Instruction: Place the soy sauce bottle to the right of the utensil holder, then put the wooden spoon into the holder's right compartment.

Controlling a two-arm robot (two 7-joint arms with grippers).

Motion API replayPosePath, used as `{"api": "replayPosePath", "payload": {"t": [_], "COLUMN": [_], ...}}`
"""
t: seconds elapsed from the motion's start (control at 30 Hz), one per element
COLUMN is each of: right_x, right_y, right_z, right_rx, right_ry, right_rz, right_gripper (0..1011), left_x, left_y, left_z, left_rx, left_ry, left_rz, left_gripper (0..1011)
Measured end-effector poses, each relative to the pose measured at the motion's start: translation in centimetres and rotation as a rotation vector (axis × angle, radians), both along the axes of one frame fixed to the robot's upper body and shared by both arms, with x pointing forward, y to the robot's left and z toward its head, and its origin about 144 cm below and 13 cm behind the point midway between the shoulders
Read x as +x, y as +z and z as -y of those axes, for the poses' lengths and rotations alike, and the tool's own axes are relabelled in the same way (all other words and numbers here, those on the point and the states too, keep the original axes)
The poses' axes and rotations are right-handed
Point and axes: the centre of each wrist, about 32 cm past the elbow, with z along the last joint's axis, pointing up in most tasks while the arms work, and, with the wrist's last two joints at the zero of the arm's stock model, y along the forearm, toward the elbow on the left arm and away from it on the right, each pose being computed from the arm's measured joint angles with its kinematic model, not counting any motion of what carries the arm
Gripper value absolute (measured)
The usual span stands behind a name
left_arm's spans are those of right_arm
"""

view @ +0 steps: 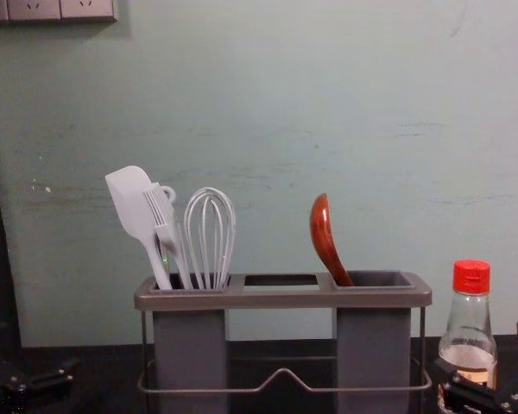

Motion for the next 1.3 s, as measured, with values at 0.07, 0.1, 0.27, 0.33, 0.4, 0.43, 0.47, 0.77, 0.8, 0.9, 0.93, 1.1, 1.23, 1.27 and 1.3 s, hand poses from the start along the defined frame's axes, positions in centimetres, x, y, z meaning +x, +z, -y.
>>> {"api": "replayPosePath", "payload": {"t": [0.07,0.1,0.27,0.33,0.4,0.43,0.47,0.77,0.8,0.9,0.93,1.1,1.23,1.27,1.3], "right_x": [0.0,0.0,0.0,0.0,-0.01,-0.01,-0.02,-0.04,-0.04,-0.05,-0.04,-0.04,-0.04,-0.04,-0.04], "right_y": [0.0,0.0,0.03,0.04,0.05,0.05,0.05,0.05,0.05,0.06,0.06,0.08,0.08,0.08,0.08], "right_z": [0.0,0.0,0.02,0.02,0.02,0.02,0.02,0.01,0.01,0.01,0.02,0.02,0.02,0.02,0.02], "right_rx": [0.0,0.0,0.0,0.0,0.0,0.0,0.001,0.001,0.001,0.001,0.001,0.002,0.002,0.002,0.003], "right_ry": [0.0,0.0,0.0,0.001,0.001,0.001,0.001,0.002,0.002,0.002,0.002,0.002,0.002,0.002,0.001], "right_rz": [0.0,0.0,0.001,0.002,0.003,0.003,0.003,0.005,0.005,0.005,0.006,0.007,0.007,0.007,0.007], "right_gripper": [1003,1002,1003,1002,1003,1003,1003,1003,1003,1003,1003,1003,1002,1003,1003], "left_x": [0.0,0.0,0.0,0.0,0.0,0.0,0.0,0.0,0.0,0.0,0.0,0.0,0.0,0.0,0.0], "left_y": [0.0,0.0,0.0,0.0,0.0,0.0,0.0,0.0,0.0,0.0,0.0,0.0,0.0,0.0,0.0], "left_z": [0.0,0.0,0.0,0.0,0.0,0.0,0.0,0.0,0.0,0.0,0.0,0.0,0.0,0.0,0.0], "left_rx": [0.0,0.0,0.0,0.0,0.0,0.0,0.0,0.0,0.0,0.0,0.0,0.0,0.0,0.0,0.0], "left_ry": [0.0,0.0,0.0,0.0,0.0,0.0,0.0,0.0,0.0,0.0,0.0,0.0,0.0,0.0,0.0], "left_rz": [0.0,0.0,0.0,0.0,0.0,0.0,0.0,0.0,0.0,0.0,0.0,0.0,0.0,0.0,0.0], "left_gripper": [1011,1011,1011,1011,1011,1012,1011,1011,1011,1011,1011,1011,1012,1012,1011]}}
